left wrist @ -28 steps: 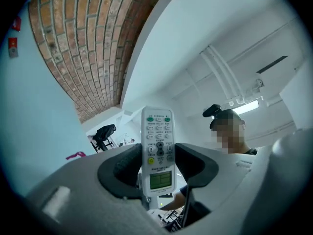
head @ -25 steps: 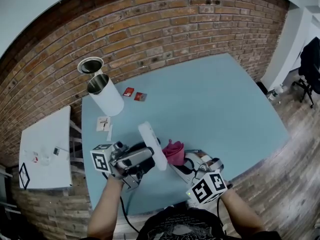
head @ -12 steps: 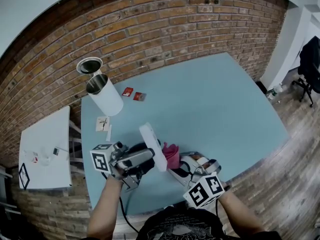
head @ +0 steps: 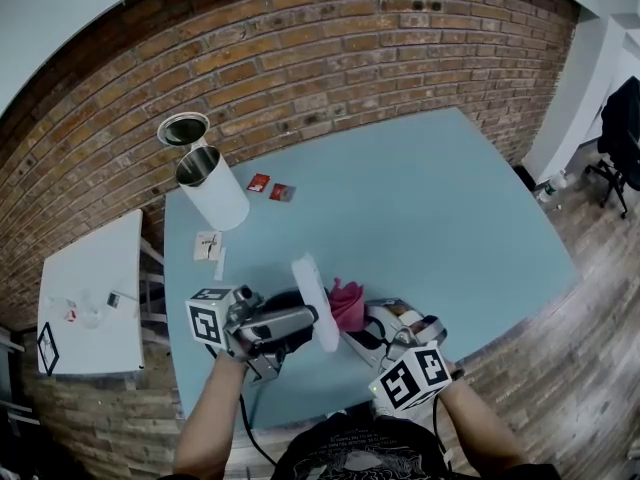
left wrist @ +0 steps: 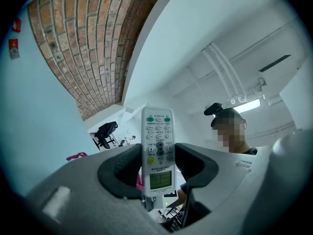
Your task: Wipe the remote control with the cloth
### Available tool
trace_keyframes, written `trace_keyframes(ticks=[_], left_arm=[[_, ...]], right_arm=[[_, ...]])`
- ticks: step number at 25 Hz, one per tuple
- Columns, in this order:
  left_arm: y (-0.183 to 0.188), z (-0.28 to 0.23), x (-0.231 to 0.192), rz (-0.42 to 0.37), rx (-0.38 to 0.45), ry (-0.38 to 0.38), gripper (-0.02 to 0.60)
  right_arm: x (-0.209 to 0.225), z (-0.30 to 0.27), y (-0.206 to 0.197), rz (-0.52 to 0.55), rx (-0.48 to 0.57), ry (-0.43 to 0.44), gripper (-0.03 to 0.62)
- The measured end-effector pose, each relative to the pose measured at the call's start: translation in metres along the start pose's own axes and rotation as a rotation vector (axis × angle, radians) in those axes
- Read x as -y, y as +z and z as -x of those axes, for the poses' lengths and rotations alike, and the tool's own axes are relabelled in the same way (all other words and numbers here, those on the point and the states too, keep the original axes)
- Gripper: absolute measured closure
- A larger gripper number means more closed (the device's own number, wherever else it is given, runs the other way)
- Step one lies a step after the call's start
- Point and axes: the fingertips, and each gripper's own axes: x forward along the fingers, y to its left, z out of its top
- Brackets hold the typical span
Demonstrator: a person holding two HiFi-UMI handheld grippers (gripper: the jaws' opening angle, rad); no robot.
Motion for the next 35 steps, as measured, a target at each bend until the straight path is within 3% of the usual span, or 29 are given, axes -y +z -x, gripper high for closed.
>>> trace_keyframes(ticks=[8, 11, 15, 19, 23, 27, 35], left_arm=[[-0.007, -0.002, 0.002, 0.003, -0.019, -0.005, 0.371], [0.000, 0.000, 0.000, -0.010, 0.018, 0.010, 0.371], [0.023, 0.013, -0.007, -0.045, 0.134, 0.070, 0.371], [0.034, 0.022, -0.015, -0.064, 0.192, 0.147, 0.371], [0.041, 0.021, -0.019, -0.124, 0.205, 0.227, 0.371], [0.032, 0.029, -0.032, -0.073, 0.195, 0.264, 0.371], [0.031, 0.038, -0.047, -0.102, 0.175, 0.362, 0.371]], right_arm=[[0.011, 0.001, -0.002, -0.006, -0.017, -0.031, 0.530], [0.010, 0.001, -0.004, -0.036, -0.031, -0.029, 0.530], [-0.004, -0.007, -0.019, -0.130, -0.072, 0.033, 0.530], [-0.023, -0.015, -0.031, -0.153, -0.108, 0.104, 0.530], [-0.025, -0.017, -0.024, -0.161, -0.096, 0.115, 0.530], [-0.022, -0.016, -0.021, -0.156, -0.090, 0.109, 0.530], [-0.024, -0.014, -0.020, -0.147, -0.093, 0.107, 0.530]])
